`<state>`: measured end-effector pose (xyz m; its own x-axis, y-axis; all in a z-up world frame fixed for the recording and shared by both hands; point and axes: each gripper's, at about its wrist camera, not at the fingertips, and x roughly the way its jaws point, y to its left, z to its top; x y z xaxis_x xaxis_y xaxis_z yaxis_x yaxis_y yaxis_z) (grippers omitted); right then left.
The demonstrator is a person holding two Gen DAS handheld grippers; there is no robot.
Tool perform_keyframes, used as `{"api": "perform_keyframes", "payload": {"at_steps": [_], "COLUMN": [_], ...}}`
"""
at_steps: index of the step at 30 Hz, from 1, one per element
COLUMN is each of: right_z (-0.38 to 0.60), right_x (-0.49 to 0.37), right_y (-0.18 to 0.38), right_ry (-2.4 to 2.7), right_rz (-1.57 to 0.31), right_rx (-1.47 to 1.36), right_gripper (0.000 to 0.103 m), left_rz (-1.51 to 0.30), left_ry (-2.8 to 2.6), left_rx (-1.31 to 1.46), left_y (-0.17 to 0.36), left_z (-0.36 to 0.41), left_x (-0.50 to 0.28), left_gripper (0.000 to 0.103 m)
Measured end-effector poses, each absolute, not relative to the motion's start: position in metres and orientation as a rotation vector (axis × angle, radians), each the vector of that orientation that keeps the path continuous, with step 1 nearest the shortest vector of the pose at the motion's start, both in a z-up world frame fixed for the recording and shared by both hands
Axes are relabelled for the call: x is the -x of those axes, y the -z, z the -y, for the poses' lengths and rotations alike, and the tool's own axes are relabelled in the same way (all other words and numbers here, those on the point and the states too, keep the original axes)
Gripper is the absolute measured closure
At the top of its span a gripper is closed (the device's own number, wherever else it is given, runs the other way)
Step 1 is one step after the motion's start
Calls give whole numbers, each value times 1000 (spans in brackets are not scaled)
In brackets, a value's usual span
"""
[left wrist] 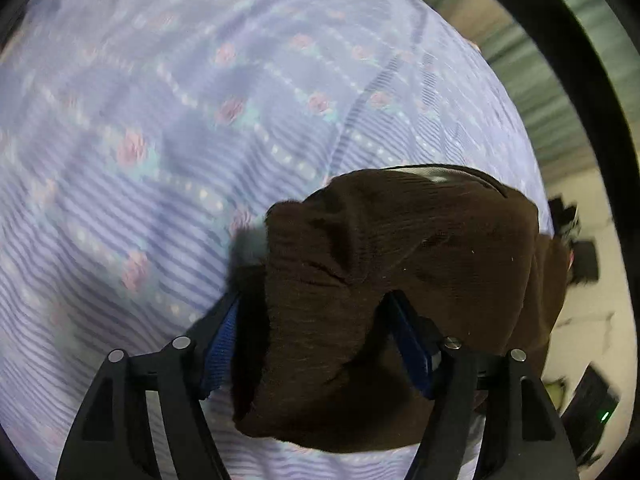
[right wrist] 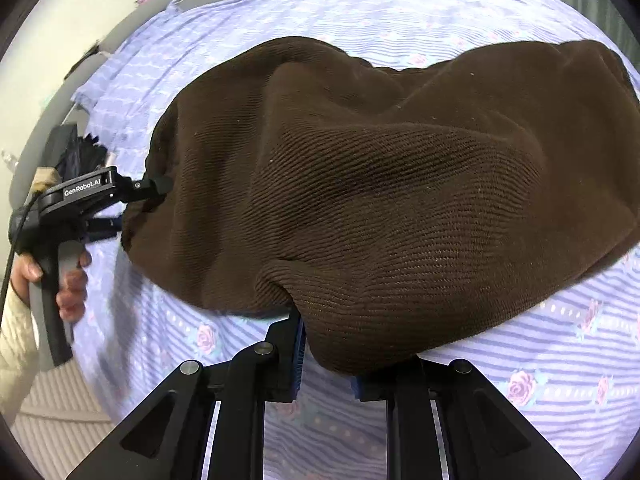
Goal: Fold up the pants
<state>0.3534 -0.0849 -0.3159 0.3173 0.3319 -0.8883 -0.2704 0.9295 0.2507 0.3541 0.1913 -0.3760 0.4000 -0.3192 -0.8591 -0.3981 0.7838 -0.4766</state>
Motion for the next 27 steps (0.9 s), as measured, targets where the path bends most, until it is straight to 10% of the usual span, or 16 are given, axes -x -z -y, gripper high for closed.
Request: {"api": "perform_keyframes", "payload": {"at_steps": [5,13,19,22,27], "right_z": [81,42,58,87,149], "right_x": [-349,-349,-340,-318,-311], "right_y": [302,294,299,267,216], "right_ry": [-353,-427,-348,-293,-155], "right_rz": [-1159,-1136,-1182,-1095,-942], "right_rx": [-60,-97,-129,-102,-121], "right_gripper": [83,84,49,47,47], "left_rz": [-1123,-1073,-1148,-1030,-918], "left_ry": [-80,-140,-227,-202,23], "left_rx": [672,429,187,45,-57], "left_y": [345,312,330,288,244], "left_z": [-199,-228,-211,-180,-112], "left_x": [-346,-380,-376,-356,-338], "left_gripper": [82,83,55,31,30]}}
